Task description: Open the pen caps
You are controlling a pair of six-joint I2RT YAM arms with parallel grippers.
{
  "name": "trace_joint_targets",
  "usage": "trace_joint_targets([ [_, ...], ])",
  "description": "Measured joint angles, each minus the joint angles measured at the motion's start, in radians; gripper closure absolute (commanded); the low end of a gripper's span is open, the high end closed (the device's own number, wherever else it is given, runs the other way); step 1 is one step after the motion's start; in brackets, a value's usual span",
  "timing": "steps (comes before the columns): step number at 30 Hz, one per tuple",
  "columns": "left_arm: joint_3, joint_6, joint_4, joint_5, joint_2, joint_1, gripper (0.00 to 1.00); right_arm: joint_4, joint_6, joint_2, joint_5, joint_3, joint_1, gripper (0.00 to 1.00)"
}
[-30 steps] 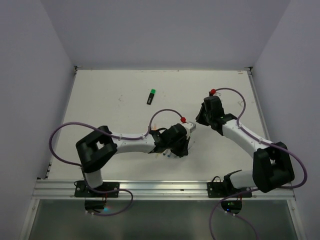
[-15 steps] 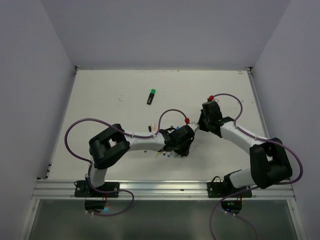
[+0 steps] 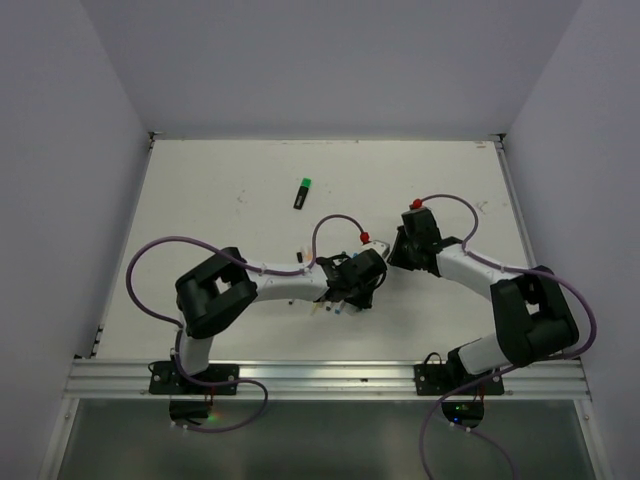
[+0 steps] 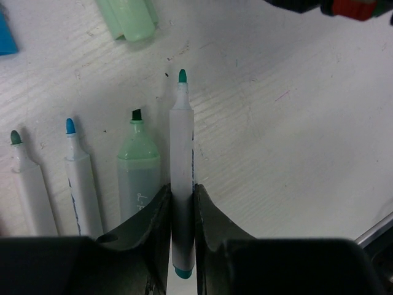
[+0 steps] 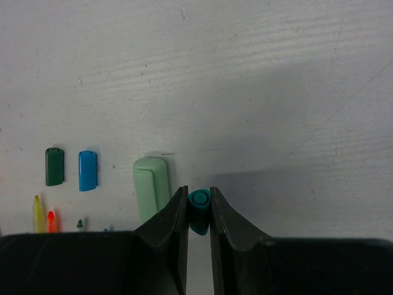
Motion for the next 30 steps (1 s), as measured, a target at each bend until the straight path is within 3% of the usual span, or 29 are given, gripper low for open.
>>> trace_joint_targets([
  [7,-0.004,-0.002,-0.004,-0.005,-0.005,0.006,0.71,0.019,0.011,0.033,-0.031,-0.004,0.000,0.83],
  [17,-0.021,-0.001,-0.012,-0.025,-0.023,0.006,0.69,0.034,0.024,0.034,-0.049,-0.017,0.003,0.71],
  [30,-0.082,-0.002,-0.070,-0.075,-0.201,0.008,0.64,0.011,0.029,-0.050,-0.053,-0.027,0.006,0.55],
])
